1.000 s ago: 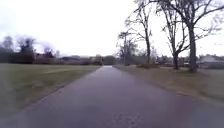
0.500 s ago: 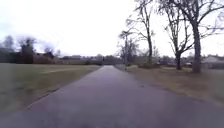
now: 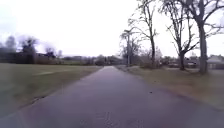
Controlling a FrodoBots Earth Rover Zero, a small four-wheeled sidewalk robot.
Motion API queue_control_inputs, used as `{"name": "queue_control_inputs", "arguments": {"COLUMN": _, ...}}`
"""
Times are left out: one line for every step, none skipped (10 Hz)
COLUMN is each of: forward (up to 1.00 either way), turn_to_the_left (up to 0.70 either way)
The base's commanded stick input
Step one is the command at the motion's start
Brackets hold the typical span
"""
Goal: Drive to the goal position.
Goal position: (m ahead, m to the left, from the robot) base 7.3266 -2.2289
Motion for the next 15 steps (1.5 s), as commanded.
{"name": "queue_control_inputs", "arguments": {"forward": 1.0, "turn_to_the_left": 0.0}}
{"name": "queue_control_inputs", "arguments": {"forward": 1.0, "turn_to_the_left": 0.0}}
{"name": "queue_control_inputs", "arguments": {"forward": 1.0, "turn_to_the_left": -0.23}}
{"name": "queue_control_inputs", "arguments": {"forward": 1.0, "turn_to_the_left": -0.4}}
{"name": "queue_control_inputs", "arguments": {"forward": 1.0, "turn_to_the_left": -0.38}}
{"name": "queue_control_inputs", "arguments": {"forward": 1.0, "turn_to_the_left": -0.1}}
{"name": "queue_control_inputs", "arguments": {"forward": 1.0, "turn_to_the_left": 0.0}}
{"name": "queue_control_inputs", "arguments": {"forward": 1.0, "turn_to_the_left": 0.0}}
{"name": "queue_control_inputs", "arguments": {"forward": 1.0, "turn_to_the_left": 0.0}}
{"name": "queue_control_inputs", "arguments": {"forward": 1.0, "turn_to_the_left": 0.0}}
{"name": "queue_control_inputs", "arguments": {"forward": 1.0, "turn_to_the_left": 0.0}}
{"name": "queue_control_inputs", "arguments": {"forward": 1.0, "turn_to_the_left": 0.0}}
{"name": "queue_control_inputs", "arguments": {"forward": 1.0, "turn_to_the_left": 0.0}}
{"name": "queue_control_inputs", "arguments": {"forward": 1.0, "turn_to_the_left": 0.0}}
{"name": "queue_control_inputs", "arguments": {"forward": 1.0, "turn_to_the_left": 0.0}}
